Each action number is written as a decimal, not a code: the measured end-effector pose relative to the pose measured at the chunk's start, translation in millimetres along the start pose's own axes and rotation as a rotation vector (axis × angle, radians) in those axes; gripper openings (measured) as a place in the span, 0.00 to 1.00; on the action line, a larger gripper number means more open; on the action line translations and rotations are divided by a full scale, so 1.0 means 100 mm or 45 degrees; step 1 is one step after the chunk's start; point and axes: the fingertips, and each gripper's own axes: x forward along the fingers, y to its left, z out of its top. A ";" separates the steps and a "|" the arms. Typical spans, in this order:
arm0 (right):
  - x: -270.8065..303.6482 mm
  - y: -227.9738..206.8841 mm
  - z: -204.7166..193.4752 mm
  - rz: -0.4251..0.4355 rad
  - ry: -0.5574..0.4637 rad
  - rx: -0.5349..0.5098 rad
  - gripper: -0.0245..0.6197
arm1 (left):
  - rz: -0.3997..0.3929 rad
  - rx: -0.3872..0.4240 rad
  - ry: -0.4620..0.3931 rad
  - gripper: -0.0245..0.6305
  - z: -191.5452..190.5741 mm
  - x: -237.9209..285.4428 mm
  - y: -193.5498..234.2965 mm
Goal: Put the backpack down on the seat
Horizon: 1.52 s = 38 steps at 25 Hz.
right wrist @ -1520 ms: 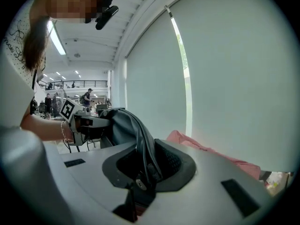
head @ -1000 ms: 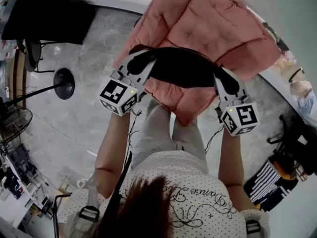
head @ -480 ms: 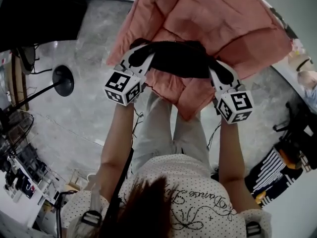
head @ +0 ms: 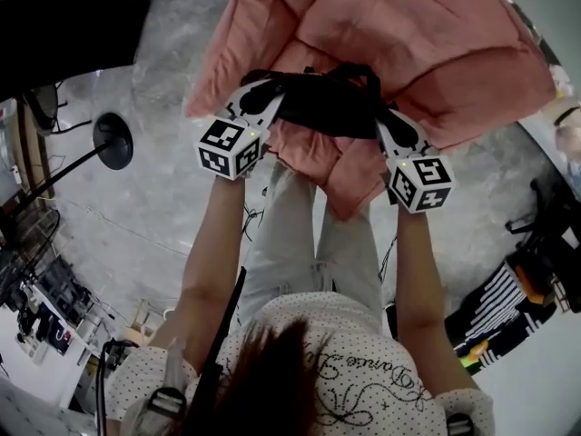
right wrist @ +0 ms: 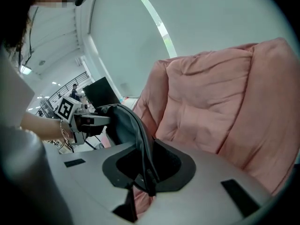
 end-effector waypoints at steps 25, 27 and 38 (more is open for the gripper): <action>0.80 -0.47 -1.09 -0.069 0.199 0.243 0.19 | 0.145 -0.156 0.244 0.17 -1.21 0.71 0.47; 0.83 -0.45 -1.11 -0.069 0.208 0.219 0.20 | 0.162 -0.157 0.226 0.18 -1.27 0.70 0.51; 0.90 -0.45 -1.13 -0.083 0.258 0.223 0.25 | 0.253 -0.196 0.151 0.36 -1.32 0.51 0.64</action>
